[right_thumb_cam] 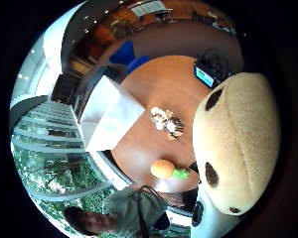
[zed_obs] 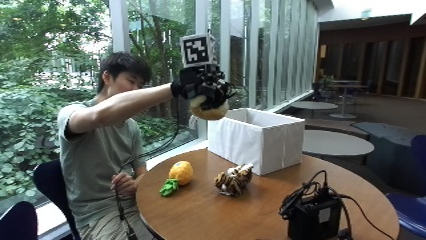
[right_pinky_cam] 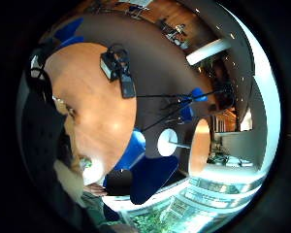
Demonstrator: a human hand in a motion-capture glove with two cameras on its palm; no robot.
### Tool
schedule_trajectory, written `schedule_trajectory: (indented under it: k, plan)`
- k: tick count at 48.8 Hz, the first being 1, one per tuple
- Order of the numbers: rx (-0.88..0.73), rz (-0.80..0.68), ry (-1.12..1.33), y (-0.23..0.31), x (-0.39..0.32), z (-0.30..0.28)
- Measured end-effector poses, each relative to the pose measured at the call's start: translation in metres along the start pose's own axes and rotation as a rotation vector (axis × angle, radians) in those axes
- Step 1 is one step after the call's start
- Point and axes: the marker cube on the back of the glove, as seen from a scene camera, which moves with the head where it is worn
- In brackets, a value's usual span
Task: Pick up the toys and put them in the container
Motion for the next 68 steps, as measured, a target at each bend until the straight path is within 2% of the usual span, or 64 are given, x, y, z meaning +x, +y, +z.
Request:
schedule_trajectory:
  k: [8,12,16,19,27,30,35,38,42,46,51,58,63,68]
  plan:
    - [0.016,-0.049,0.019,-0.015,-0.042,-0.036]
    - [0.015,-0.039,-0.049,-0.025,-0.069,-0.043]
    - [0.014,-0.152,-0.147,-0.03,-0.109,-0.05]
    - [0.013,-0.136,-0.147,-0.038,-0.132,-0.049]
    - [0.031,-0.204,-0.154,-0.061,-0.2,-0.04]
    - [0.017,-0.187,-0.123,-0.071,-0.231,-0.029]
    - [0.002,-0.337,-0.049,-0.076,-0.283,-0.007]
    - [-0.018,-0.366,-0.091,-0.078,-0.324,0.004]
    - [-0.015,-0.427,-0.06,-0.082,-0.336,0.022]
    - [-0.011,-0.438,-0.115,-0.083,-0.381,0.036]
    - [-0.048,-0.396,0.031,-0.086,-0.37,0.057]
    - [-0.263,-0.457,0.023,-0.076,-0.386,0.078]
    - [-0.253,-0.453,0.054,-0.075,-0.385,0.08]
    - [-0.217,-0.493,0.057,-0.071,-0.353,0.062]
